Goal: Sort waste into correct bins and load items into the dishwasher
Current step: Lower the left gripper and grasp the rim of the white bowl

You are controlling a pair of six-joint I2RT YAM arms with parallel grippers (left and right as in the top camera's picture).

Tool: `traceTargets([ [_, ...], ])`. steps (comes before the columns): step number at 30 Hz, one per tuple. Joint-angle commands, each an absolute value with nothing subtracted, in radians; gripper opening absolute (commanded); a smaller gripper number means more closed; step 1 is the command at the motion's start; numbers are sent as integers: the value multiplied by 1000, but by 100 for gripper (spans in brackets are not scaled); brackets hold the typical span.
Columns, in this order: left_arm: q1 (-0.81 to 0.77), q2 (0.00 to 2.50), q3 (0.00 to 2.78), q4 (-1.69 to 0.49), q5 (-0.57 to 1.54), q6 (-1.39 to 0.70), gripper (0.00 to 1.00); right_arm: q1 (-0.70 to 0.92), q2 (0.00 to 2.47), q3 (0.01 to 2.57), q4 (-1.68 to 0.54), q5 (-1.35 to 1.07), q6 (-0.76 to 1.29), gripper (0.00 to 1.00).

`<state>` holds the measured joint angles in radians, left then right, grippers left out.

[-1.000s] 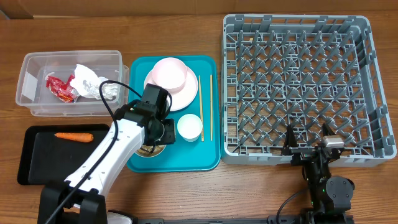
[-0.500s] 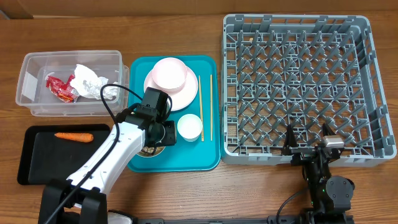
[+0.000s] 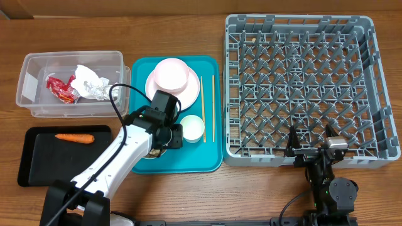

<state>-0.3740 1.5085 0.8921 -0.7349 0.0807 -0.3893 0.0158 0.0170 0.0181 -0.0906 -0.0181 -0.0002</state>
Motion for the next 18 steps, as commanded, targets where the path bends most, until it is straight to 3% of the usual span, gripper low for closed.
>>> traceTargets([
  [1,-380,1538,881,-732,51,-413,31,23,16,8,-84,-10,-4,100],
  [9,-379,1584,882,-731,47,-416,32,23,16,8,-84,-10,-4,100],
  [18,-379,1584,885,-733,47,-416,20,23,16,8,-84,-10,-4,100],
])
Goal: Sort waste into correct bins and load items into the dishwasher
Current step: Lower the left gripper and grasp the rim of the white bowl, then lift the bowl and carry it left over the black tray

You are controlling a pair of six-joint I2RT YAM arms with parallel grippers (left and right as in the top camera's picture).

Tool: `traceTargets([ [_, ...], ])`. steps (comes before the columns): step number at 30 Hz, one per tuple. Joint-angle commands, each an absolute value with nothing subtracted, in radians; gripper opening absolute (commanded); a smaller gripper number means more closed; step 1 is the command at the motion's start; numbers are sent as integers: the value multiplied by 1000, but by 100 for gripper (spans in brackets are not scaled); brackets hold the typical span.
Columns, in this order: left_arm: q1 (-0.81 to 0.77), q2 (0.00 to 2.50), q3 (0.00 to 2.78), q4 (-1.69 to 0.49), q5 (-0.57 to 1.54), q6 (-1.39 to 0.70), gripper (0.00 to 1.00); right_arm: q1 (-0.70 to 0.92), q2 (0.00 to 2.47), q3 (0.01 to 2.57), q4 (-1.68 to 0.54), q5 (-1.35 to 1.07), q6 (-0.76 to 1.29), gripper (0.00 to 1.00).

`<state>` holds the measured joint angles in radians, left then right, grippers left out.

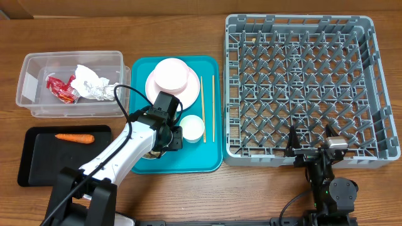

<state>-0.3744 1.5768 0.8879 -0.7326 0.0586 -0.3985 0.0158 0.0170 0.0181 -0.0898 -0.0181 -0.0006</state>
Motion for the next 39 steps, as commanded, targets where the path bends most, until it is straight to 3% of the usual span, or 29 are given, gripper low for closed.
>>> traceTargets([
  [1,-379,1584,888,-737,47,-415,20,23,16,8,-84,-10,-4,100],
  [5,-379,1584,900,-753,44,-415,4,23,16,8,-84,-10,-4,100],
  [17,-378,1584,926,-787,10,-415,4,23,16,8,-84,-10,-4,100],
  [39,-324,1583,1340,-1144,-149,-369,4,23,16,8,-84,-10,-4,100],
])
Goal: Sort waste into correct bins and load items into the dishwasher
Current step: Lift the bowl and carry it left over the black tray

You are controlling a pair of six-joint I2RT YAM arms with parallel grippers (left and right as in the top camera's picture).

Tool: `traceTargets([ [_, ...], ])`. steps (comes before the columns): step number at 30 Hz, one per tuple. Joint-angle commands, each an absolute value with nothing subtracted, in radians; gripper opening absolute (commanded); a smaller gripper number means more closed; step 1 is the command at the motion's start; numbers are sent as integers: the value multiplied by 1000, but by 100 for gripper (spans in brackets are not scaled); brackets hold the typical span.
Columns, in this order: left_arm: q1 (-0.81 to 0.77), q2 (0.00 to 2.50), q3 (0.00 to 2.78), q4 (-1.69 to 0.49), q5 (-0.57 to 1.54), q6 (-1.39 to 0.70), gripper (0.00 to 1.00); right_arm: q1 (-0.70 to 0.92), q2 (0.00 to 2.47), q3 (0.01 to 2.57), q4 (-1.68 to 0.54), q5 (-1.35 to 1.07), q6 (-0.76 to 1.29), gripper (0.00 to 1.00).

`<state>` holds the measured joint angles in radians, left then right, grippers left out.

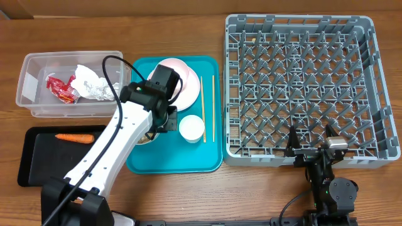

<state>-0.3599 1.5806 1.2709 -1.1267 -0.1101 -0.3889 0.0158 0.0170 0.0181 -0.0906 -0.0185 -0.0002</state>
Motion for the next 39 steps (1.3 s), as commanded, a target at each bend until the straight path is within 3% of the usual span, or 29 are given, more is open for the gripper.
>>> traceTargets([
  [1,-312,1582,1351,-1151,-149,-369,4,23,16,8,-84,-10,-4,100],
  [30,213,1266,1372,-1127,91,-394,4,23,16,8,-84,-10,-4,100],
  [39,389,1248,1323,-1074,308,-377,4,23,16,8,-84,-10,-4,100],
])
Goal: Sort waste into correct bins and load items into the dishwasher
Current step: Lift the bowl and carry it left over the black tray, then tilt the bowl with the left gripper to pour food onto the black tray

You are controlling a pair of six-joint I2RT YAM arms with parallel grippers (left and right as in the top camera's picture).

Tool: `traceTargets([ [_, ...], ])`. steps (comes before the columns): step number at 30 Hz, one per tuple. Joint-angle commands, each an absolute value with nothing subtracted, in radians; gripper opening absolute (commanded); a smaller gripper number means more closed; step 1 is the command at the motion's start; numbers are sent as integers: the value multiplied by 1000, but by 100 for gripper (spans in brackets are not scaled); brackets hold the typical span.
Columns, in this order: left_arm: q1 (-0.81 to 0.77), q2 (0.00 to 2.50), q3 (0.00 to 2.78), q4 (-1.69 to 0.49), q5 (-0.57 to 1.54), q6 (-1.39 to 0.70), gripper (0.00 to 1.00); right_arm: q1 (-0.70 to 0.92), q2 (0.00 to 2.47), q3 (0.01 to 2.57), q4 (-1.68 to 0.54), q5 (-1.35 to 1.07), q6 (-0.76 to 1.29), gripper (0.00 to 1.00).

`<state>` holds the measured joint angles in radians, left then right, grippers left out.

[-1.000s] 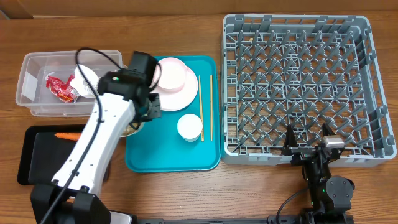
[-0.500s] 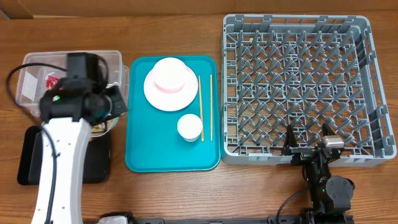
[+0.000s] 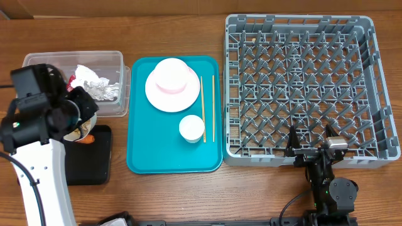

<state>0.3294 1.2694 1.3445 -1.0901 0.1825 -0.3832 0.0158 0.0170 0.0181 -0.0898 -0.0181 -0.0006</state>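
Note:
My left gripper [image 3: 76, 118] is at the far left, above the near edge of the clear bin [image 3: 119, 94] and the black tray [image 3: 88, 164]. It is shut on a small bowl [image 3: 86, 125] with brownish scraps inside. Only the orange tip of a carrot [image 3: 92, 139] peeks out beneath it. On the teal tray [image 3: 163, 157] lie a pink plate [image 3: 156, 97] with a pink bowl [image 3: 171, 76] upside down on it, a white cup [image 3: 191, 128] and chopsticks [image 3: 213, 107]. The grey dish rack [image 3: 301, 81] stands at the right. My right gripper [image 3: 309, 145] rests open at its front edge.
The clear bin holds crumpled foil [image 3: 94, 85] and a red wrapper, mostly hidden by my left arm. The left arm's white link [image 3: 41, 182] covers much of the black tray's left half. Brown table edge runs along the front.
My left gripper has moved with the small bowl from the teal tray's left side to the far left, over the black tray and the bin's front edge. The right arm has not moved.
At first my left gripper was low over a small bowl at the teal tray's front left corner. It stayed there, then held the bowl higher near the pink plate. Now the bowl is off the teal tray, over the black tray with the carrot.

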Motion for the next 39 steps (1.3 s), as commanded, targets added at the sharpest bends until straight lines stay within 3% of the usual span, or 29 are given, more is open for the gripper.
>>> traceTargets([
  [1,408,1248,1315,-1067,331,-372,4,23,16,8,-84,-10,-4,100],
  [29,941,1249,896,-674,897,-309,4,23,16,8,-84,-10,-4,100],
  [39,1030,1249,871,-622,1020,-284,4,23,16,8,-84,-10,-4,100],
])
